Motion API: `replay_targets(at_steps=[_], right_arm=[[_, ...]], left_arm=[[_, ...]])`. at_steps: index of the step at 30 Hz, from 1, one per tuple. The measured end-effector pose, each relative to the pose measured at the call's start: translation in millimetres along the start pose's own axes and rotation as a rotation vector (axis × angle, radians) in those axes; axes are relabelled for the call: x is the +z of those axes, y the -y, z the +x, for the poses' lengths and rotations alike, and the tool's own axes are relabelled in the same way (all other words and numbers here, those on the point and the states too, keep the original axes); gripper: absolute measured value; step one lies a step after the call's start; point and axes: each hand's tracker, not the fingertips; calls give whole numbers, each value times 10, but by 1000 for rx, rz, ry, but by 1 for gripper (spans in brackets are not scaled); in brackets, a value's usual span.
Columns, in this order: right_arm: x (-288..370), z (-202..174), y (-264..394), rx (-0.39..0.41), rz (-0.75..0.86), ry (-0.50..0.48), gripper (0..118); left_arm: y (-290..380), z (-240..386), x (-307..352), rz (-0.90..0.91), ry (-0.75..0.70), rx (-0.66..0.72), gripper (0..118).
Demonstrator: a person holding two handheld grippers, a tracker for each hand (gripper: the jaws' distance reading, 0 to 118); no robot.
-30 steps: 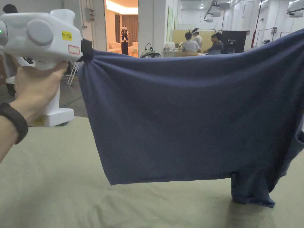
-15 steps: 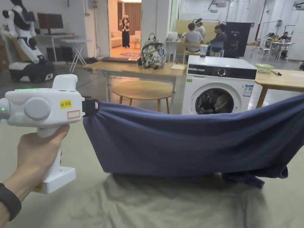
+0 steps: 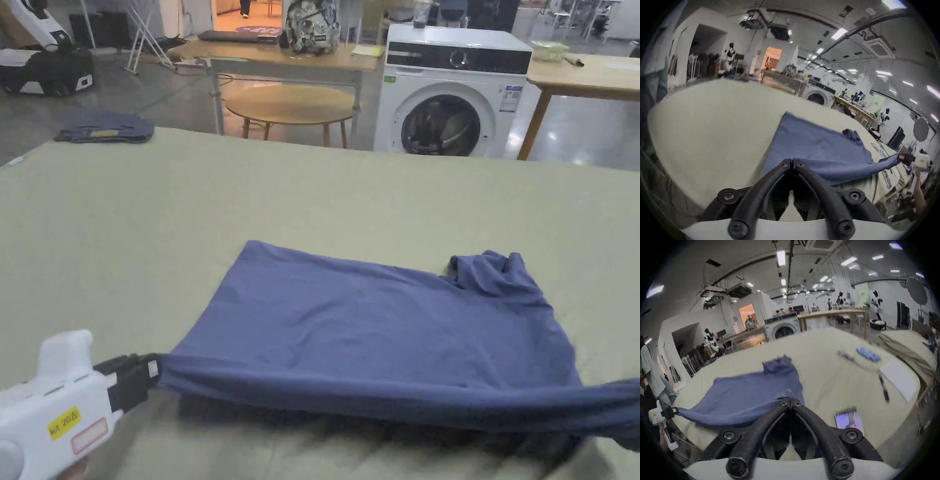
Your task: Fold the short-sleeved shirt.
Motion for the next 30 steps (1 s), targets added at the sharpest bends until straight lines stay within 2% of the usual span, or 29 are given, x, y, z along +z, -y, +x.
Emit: replay_targets(at_steps=[1,2,4,8,9,11,12,16,20,22,23,24,25,26,27,28,30], right_arm=[[-35,51,115,9,-33,12,0],[123,-67,314,12,-27,44,0],[71,-6,511,16,-71,45,0],[108,44,742,35,-76,74,0],[126,83,784,52,-79,104,15],[222,160,855,49,-64,111,67],[312,179,849,46,-43,107,70],[660,108,685,92,100,108,69],[978,-325,331,174,240,46,69],[1002,-544,237,197,274,10,62],[983,-611,193,205,264,-22,52],[951,-680,156,213,254,-54,33],[920,-739,142,218,249,-70,18],[887,-797,163,231,248,-69,6],[847,-845,170,244,244,-71,0],[820,-878,174,257,238,-75,0],[780,-943,202,276,210,-92,0]], left_arm=[[121,-72,0,-45,-2,26,0],[248,-141,0,-80,-9,37,0],[399,-245,-50,-145,-18,72,0],[414,-123,-16,-135,19,-33,0],[420,-111,40,-101,5,-59,8],[377,-47,164,-60,-46,-113,56],[332,9,271,-38,-49,-127,58],[39,417,710,105,-45,-243,62],[-296,926,1036,271,-10,-297,62],[-381,1170,1129,352,33,-317,62],[-427,1136,1130,383,48,-332,62],[-446,1227,1141,396,55,-339,59],[-453,1285,1133,393,71,-346,46],[-453,1340,1116,394,89,-353,22],[-468,1396,1080,379,92,-351,0],[-433,1425,1070,351,88,-350,0],[-458,1399,1060,318,197,-338,0]])
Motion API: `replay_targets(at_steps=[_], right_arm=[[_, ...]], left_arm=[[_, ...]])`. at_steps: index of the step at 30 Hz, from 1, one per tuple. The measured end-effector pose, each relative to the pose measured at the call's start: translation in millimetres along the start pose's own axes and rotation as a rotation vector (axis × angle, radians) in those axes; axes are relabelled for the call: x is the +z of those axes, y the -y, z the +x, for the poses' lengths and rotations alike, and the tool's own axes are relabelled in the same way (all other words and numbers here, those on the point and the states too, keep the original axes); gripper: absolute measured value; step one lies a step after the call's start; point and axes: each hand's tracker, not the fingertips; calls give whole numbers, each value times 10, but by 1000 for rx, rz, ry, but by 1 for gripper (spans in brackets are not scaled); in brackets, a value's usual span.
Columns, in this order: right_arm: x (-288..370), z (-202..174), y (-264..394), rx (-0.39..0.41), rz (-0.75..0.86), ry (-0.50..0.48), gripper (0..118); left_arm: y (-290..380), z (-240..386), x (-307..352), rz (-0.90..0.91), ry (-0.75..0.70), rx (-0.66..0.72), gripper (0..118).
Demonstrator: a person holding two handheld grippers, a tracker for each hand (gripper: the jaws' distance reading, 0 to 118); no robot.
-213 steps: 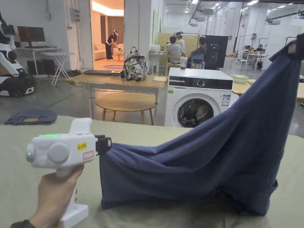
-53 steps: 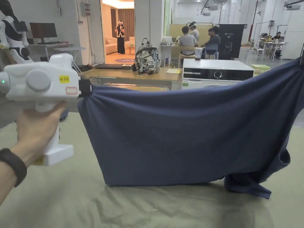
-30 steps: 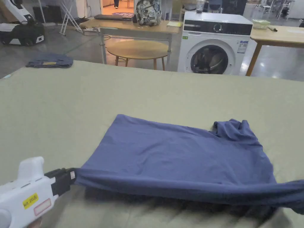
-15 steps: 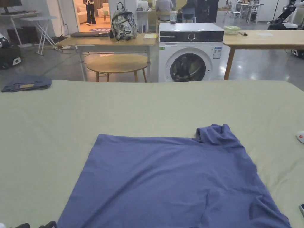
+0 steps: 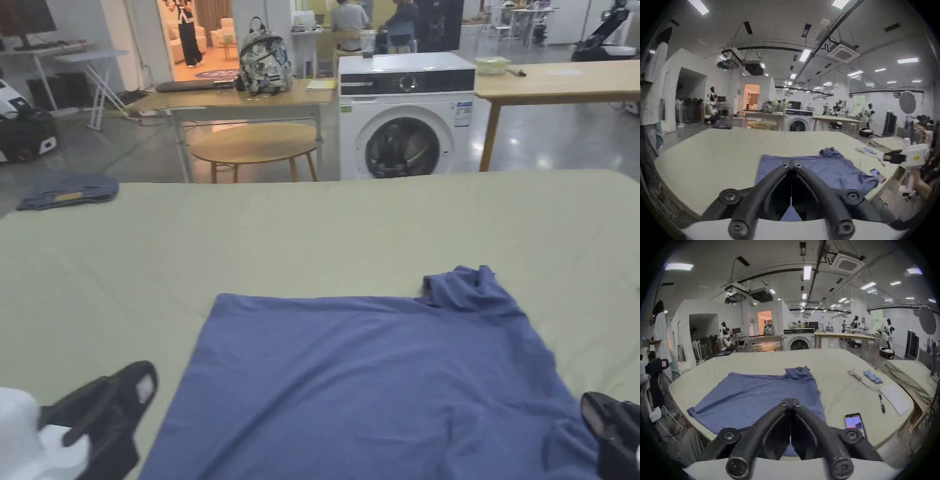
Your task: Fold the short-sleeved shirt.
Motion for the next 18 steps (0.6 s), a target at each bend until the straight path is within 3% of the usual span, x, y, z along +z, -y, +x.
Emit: replay_targets(at_steps=[4,8,10,18], right_arm=[[-9,-28,17,-3,-9,-18,0],[-13,22,105,-25,-51,-26,0],[-25,79,185,-73,-85,-44,0],[-19,171,354,-107,-171,6,0]], left_arm=[[42,-185,1,-28,-74,21,0],[390,-660,-145,-232,-136,57,2],[699,-844,-271,-328,-151,111,58],[1769,-1289,-755,-575,-185,205,57]])
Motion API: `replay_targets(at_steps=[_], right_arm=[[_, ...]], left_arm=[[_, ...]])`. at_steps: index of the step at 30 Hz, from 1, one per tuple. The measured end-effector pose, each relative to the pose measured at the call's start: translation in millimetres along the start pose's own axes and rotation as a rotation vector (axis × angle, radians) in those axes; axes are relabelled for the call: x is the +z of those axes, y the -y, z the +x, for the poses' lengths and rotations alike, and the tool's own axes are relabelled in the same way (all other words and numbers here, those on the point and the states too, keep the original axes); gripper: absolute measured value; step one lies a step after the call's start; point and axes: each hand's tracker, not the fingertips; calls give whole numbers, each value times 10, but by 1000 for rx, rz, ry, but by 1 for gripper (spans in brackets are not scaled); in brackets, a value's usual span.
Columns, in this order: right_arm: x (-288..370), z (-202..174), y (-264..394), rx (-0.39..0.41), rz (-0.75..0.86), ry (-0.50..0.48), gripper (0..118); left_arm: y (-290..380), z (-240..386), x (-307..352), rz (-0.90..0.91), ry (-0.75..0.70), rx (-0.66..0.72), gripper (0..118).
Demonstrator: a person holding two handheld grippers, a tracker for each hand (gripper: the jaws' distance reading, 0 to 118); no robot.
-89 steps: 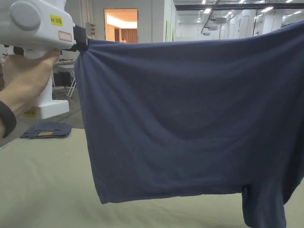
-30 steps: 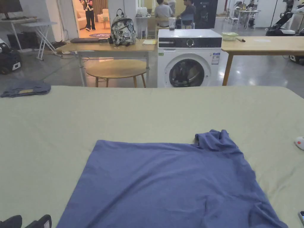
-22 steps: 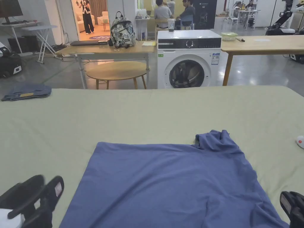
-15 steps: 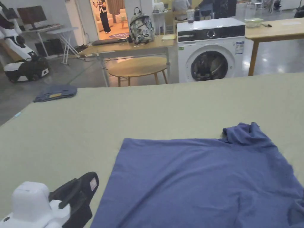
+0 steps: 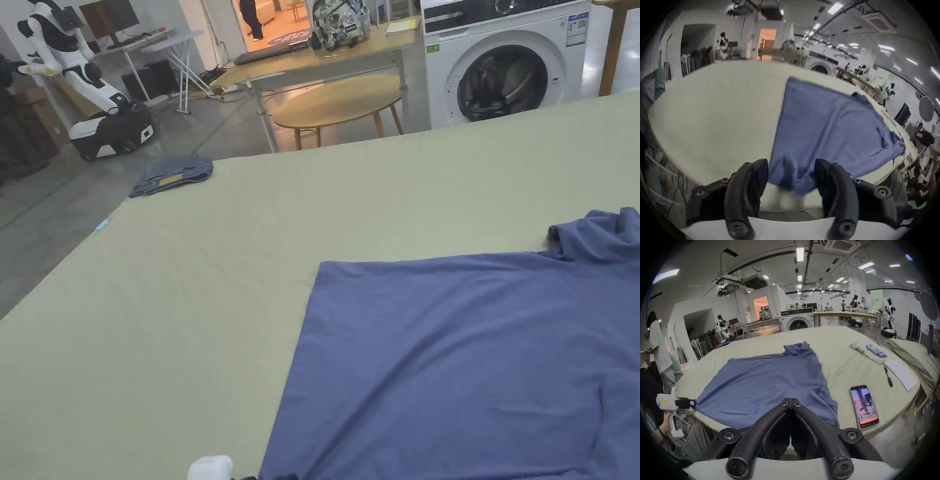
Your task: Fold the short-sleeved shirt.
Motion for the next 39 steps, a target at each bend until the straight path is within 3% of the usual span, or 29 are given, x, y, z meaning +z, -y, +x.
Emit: replay_targets(at_steps=[2,4,5,8,9,11,12,16,18,20,22,24,26,29,32,39], right_arm=[[-6,19,20,8,-18,27,0],[-3,45,57,14,-28,46,0],[0,58,79,14,-29,57,0],[-40,140,163,-24,-9,71,0],[-69,166,201,-26,-7,74,15],[-175,298,374,-27,5,70,74],[-248,325,421,-34,-10,82,79],[-665,469,628,-75,-127,189,79],[-836,586,704,-136,-190,205,77],[-906,656,774,-182,-222,215,58],[-777,638,685,-163,-157,167,45],[-771,643,677,-174,-159,115,4],[-773,591,558,-156,-182,132,4],[-733,559,135,-179,-79,53,4],[-1085,505,-373,-79,-43,68,4],[-2315,696,-968,-138,-91,49,4]], left_arm=[[53,51,-17,26,-43,-31,45],[-8,163,7,-8,-1,-56,13],[-25,243,-49,-31,41,-62,2],[35,417,-132,-48,-114,-239,2],[15,418,-128,-43,-108,-226,2],[19,540,26,-43,-97,-176,2],[23,522,28,-38,-85,-131,3],[24,502,107,-31,-46,-40,2],[25,500,115,-29,-43,-21,2],[20,509,134,-28,-42,-22,2],[14,549,139,-30,-45,-25,2],[-7,536,147,-29,-49,-34,2],[-140,497,238,-29,6,35,3],[-574,484,388,149,72,79,2],[-1170,457,250,192,117,91,3],[-2023,186,-854,99,84,28,3]])
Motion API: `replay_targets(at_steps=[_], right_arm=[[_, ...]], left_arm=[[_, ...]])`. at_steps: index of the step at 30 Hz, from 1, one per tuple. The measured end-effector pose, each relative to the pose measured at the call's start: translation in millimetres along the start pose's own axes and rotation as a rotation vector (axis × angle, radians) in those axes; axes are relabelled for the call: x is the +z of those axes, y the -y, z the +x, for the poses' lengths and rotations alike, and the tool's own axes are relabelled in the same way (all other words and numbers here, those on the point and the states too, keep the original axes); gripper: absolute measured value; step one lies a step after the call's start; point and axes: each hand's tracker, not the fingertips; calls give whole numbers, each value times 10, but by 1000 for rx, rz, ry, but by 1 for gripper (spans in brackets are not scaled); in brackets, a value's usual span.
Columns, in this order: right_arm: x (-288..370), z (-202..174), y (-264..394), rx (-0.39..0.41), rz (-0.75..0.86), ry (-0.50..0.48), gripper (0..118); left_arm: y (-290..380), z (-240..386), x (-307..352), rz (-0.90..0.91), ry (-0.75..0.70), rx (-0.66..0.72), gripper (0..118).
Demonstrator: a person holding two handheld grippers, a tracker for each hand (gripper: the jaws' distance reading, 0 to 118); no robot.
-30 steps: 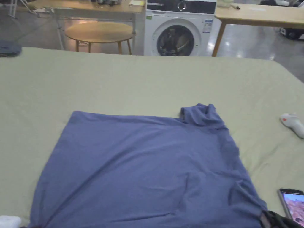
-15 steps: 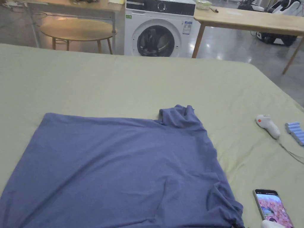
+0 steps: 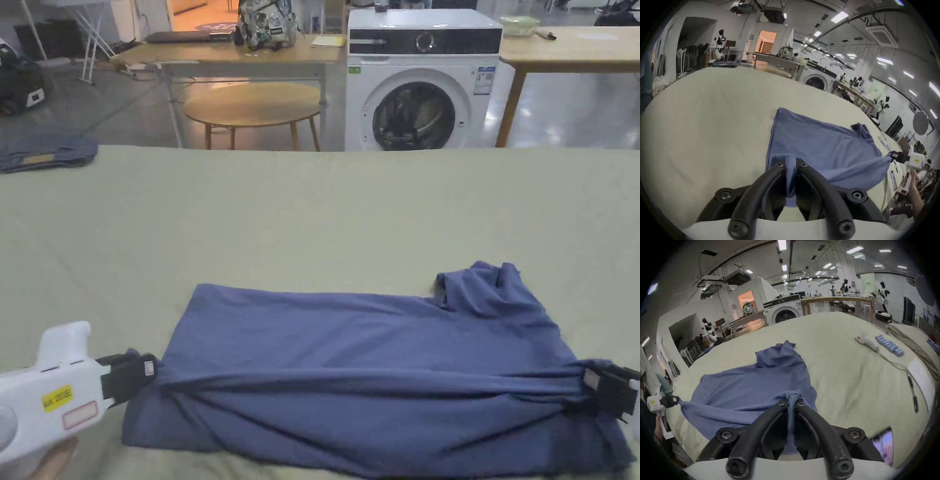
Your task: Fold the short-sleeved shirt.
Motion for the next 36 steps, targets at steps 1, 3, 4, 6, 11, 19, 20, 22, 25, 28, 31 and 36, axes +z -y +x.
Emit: replay_targets(at_steps=[1,3,4,6,11,19,20,22,25,28,31,36], right_arm=[[-114,6,-9,-6,6,2,4],[-281,-42,-4,-4,-28,18,10],[-374,-52,12,13,-60,40,25],[-481,-71,58,71,-76,108,60],[-195,-13,74,137,-3,119,59],[1113,-368,262,260,208,-5,59],[1237,-415,334,269,208,-6,59],[1418,-484,499,279,192,-24,54],[1607,-578,812,261,167,-56,21],[1662,-627,1103,272,121,-67,0],[1674,-658,1223,262,68,-105,0],[1694,-714,1189,281,92,-86,0]], left_arm=[[-45,-24,-148,-19,-2,8,3],[-83,-44,-378,-58,-13,-3,2],[-28,-27,-477,-74,-19,-23,5],[-33,-52,-571,-92,-21,-42,53],[-9,229,-123,10,1,-120,54],[236,728,1248,277,112,-162,54],[296,778,1419,296,97,-174,53],[470,875,1606,275,79,-171,51],[819,895,1762,210,148,-127,31],[1113,912,1857,251,124,-96,0],[1232,816,1809,175,109,-60,0],[1031,660,1653,173,32,-69,0]])
